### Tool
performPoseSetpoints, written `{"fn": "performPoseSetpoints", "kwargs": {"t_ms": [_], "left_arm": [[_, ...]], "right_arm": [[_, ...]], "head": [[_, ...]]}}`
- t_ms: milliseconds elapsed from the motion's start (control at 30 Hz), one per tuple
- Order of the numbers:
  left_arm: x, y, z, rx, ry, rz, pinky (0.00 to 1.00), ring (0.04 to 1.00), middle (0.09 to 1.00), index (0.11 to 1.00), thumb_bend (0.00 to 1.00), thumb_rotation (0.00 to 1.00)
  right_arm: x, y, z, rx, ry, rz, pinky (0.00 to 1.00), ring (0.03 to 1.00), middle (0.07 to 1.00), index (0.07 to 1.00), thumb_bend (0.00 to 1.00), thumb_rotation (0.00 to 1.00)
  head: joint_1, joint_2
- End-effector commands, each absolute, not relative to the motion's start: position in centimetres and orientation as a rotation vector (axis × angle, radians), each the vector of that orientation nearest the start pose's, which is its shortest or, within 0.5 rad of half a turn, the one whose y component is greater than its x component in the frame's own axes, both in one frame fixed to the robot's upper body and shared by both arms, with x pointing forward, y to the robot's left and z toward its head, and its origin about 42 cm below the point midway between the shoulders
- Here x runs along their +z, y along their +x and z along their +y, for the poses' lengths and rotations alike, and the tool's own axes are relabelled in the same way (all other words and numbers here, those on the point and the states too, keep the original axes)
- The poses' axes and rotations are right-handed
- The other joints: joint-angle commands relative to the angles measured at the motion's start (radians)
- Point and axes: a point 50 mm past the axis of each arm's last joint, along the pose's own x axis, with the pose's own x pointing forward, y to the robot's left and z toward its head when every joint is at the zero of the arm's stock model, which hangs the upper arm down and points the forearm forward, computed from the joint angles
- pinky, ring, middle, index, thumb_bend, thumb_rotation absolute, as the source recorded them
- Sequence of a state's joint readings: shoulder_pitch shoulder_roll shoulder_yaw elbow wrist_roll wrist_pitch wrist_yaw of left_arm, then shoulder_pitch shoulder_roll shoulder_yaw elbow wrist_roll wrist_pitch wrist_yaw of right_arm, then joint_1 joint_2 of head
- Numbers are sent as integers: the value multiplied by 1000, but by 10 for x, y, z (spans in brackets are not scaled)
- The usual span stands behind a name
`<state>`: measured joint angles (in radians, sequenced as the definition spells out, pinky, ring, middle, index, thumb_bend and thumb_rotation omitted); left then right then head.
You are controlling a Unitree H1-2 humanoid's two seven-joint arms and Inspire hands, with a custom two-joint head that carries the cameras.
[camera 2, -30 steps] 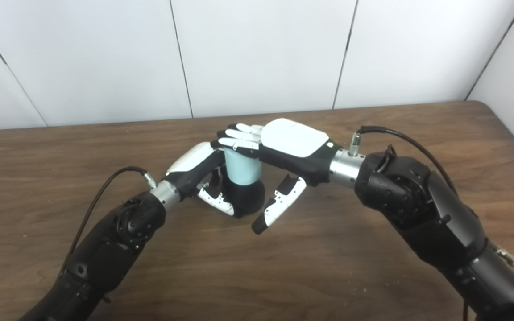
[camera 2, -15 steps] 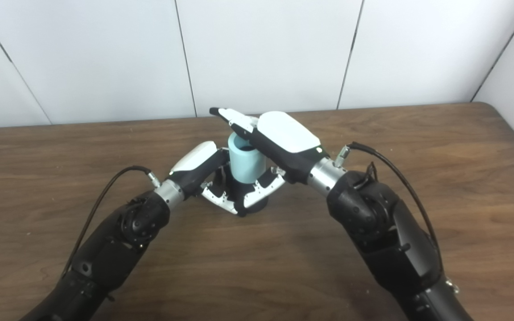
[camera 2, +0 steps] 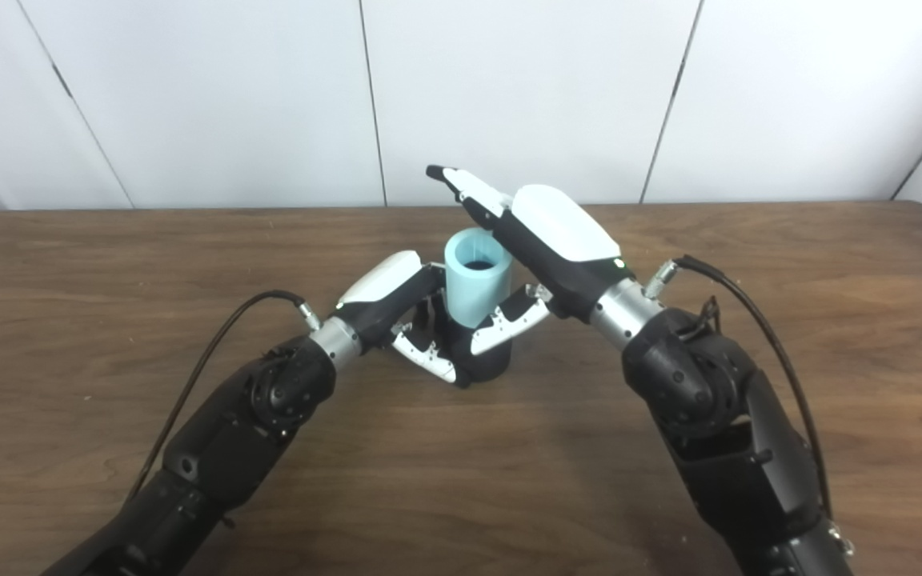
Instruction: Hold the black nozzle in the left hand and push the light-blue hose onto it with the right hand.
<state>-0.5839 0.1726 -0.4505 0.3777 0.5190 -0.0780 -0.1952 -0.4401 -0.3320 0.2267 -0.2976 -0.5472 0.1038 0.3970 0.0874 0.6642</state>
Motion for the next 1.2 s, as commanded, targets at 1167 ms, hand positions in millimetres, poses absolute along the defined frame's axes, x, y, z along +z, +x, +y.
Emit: {"fn": "performPoseSetpoints", "kwargs": {"t_ms": [1167], "left_arm": [[159,421,143,-565,915,-183,414,461,471,515,524,0]], "right_arm": [[239,338,-242,239,-698,-313,730,893,992,1000,824,28]], "head": [[3,-33]]}}
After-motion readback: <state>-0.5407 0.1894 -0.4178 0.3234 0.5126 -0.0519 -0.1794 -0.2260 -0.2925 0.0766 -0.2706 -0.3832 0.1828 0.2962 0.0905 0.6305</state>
